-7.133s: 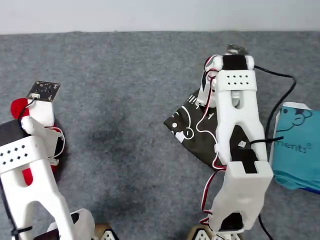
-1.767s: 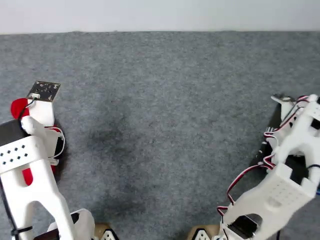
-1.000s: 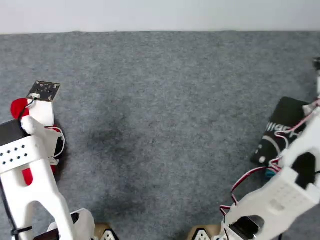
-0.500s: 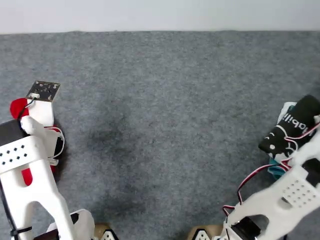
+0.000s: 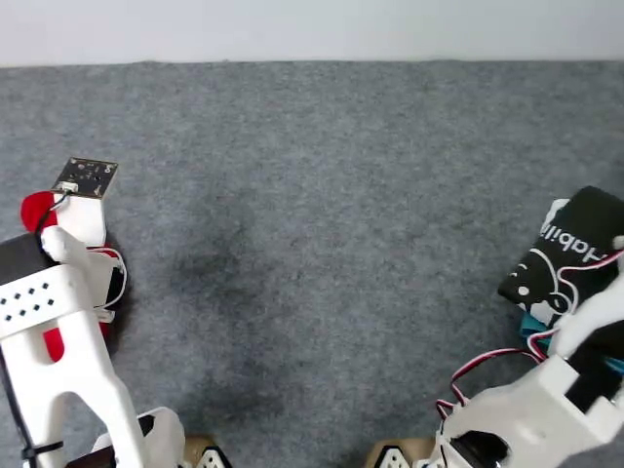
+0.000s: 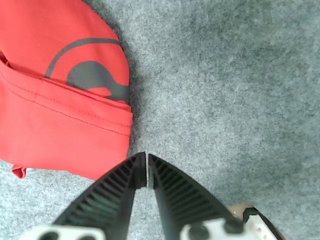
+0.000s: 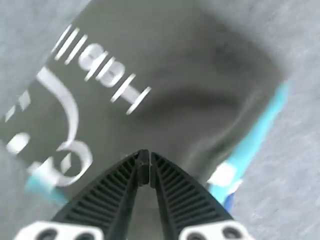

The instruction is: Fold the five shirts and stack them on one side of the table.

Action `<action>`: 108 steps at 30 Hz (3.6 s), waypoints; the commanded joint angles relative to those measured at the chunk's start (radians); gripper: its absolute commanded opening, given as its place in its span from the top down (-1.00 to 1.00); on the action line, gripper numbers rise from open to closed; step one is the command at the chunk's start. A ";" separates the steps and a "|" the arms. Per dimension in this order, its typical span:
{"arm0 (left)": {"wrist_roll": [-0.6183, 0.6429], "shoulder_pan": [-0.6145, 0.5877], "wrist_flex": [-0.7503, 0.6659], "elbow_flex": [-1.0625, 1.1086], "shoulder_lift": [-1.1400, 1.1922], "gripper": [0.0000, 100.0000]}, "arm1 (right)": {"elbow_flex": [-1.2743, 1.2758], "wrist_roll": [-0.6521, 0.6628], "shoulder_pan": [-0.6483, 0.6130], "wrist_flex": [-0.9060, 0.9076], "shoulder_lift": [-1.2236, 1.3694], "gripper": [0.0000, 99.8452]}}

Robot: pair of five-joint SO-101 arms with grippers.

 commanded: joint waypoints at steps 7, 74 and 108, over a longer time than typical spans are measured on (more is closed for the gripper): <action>-0.008 0.005 0.018 -0.004 -0.037 0.97 | 0.037 0.216 0.189 -0.010 0.099 0.98; -0.364 -0.296 -0.463 0.045 0.559 0.77 | 0.667 -0.020 -0.114 0.308 -0.900 0.98; 0.118 0.870 -0.361 -0.231 0.135 0.95 | 0.667 -0.020 -0.114 0.309 -0.929 0.98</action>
